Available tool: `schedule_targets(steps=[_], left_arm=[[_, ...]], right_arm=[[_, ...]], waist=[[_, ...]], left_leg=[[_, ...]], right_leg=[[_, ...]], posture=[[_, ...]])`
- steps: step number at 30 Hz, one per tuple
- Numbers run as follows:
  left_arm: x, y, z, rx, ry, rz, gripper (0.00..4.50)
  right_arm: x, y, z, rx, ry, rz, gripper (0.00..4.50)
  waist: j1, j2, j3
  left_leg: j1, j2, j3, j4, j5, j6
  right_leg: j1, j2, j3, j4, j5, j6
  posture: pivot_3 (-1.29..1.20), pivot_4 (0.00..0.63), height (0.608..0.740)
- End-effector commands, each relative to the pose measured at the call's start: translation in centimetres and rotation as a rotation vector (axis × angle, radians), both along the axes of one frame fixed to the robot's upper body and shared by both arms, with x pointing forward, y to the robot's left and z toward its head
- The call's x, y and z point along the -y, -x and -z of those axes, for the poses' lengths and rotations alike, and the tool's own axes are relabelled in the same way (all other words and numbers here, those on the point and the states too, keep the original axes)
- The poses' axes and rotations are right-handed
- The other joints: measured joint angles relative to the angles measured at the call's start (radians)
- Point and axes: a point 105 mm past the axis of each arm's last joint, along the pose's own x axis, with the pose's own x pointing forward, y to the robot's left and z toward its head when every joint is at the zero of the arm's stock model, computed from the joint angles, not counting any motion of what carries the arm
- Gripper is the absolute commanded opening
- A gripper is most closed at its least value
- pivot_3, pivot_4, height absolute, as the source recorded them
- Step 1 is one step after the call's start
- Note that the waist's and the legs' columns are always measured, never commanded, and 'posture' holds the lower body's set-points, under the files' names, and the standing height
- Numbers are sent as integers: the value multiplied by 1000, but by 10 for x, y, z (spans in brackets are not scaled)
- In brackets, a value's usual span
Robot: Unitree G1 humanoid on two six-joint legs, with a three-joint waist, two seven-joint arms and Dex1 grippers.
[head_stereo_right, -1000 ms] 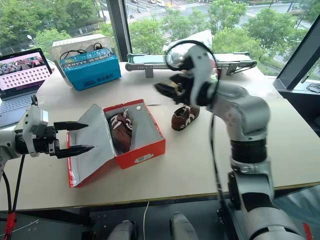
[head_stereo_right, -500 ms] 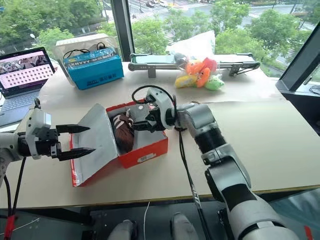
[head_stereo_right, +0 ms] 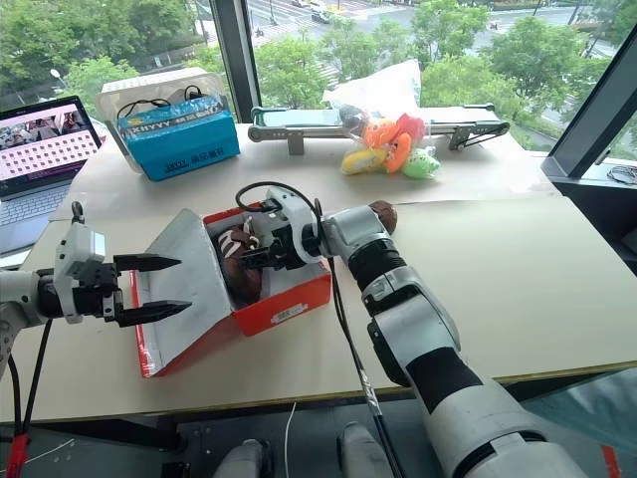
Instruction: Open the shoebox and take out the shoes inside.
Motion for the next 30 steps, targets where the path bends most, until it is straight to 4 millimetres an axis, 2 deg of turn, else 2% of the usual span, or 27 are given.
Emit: schedule_targets(steps=[1, 7, 11, 16, 19, 30], left_arm=[[1, 3, -13, 51, 1, 7, 4500], [1, 2, -13, 52, -5, 8, 4500], [1, 1, -14, 55, -9, 9, 4500], [1, 0, -15, 58, -12, 9, 4500], [0, -1, -16, 61, -13, 5, 4500], [0, 0, -17, 63, -11, 4, 4500]], right_arm=[[-11, 11, -18, 90, 25, -83, 4465], [-8, 24, -26, 102, 26, -127, 4465], [-7, 33, -15, 120, 86, -150, 4465], [-16, 42, -14, 149, 98, -157, 4465], [-18, 45, -4, 205, 158, -161, 4465], [-6, 22, 0, 384, 277, -36, 4465]], waist=[[-1, 0, 0], [1, 0, 0], [2, 0, 0], [-1, 0, 0], [-1, 0, 0], [1, 0, 0]], left_leg=[[0, 0, 0, 0, 0, 0], [0, 0, -1, 0, 0, 0], [0, 0, -1, 0, 0, 0], [0, 0, -1, 0, 0, 0], [0, 0, -1, 0, 0, 0], [1, 0, -1, 0, 0, 0]], right_leg=[[0, 0, 0, 0, 0, 0], [0, 0, 0, 0, 0, 0], [0, 0, -1, 0, 0, 0], [-1, 0, 0, 1, 0, 1], [-1, 0, 0, 1, -1, 1], [0, 0, -1, 1, -3, 5]], posture=[[0, 150, 740], [0, 150, 740], [0, 150, 740], [0, 150, 740], [0, 150, 740], [0, 150, 740]])
